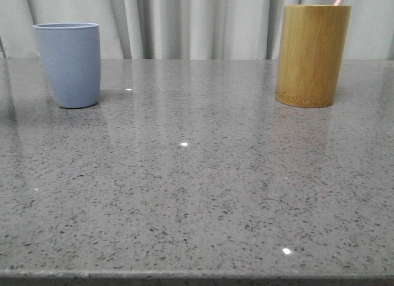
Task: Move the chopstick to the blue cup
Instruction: 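Lower the open left gripper around the rim of the blue cup, then grip the blue cup rim with the left gripper and lift it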
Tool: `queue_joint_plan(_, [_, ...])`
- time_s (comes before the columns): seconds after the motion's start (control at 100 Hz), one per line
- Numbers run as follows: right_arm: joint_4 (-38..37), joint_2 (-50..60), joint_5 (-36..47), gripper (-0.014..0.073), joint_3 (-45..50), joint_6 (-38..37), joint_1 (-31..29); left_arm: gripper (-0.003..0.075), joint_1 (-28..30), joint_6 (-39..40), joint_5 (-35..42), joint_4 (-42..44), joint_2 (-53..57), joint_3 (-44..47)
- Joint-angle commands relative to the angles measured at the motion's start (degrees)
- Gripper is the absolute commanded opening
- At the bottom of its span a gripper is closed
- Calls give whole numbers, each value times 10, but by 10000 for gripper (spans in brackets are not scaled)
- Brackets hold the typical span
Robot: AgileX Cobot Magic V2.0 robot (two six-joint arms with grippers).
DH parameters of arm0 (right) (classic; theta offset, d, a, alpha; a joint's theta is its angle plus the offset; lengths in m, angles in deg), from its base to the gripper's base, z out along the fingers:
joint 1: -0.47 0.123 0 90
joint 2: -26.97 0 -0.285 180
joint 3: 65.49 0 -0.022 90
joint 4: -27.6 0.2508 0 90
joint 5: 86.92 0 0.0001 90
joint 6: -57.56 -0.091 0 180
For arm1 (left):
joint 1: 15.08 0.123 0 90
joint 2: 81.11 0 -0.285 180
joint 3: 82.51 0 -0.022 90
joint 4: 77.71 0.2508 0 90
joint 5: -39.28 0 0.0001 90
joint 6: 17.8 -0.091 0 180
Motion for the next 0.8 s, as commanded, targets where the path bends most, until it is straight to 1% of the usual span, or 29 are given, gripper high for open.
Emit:
queue_joint_plan(0.0, [4, -7, 45, 603, -19, 0, -2, 638, 1, 1, 16, -17, -31, -42])
queue_joint_plan(0.24, [4, -7, 45, 603, -19, 0, -2, 638, -11, 1, 22, -18, -128, -76])
queue_joint_plan(0.52, [4, -7, 45, 603, -19, 0, -2, 637, -28, 1, 26, -19, -184, -104])
queue_joint_plan(0.56, [4, -7, 45, 603, -19, 0, -2, 627, -32, 1, 27, -19, -187, -105])
queue_joint_plan(0.61, [4, -7, 45, 603, -19, 0, -2, 594, -34, 1, 29, -20, -189, -105])
queue_joint_plan(0.66, [4, -7, 45, 603, -19, 0, -2, 540, -38, 1, 32, -20, -189, -105])
queue_joint_plan(0.73, [4, -7, 45, 603, -19, 0, -2, 427, -42, 1, 33, -22, -190, -105])
queue_joint_plan(0.79, [4, -7, 45, 603, -19, 0, -2, 300, -43, 1, 34, -22, -190, -105])
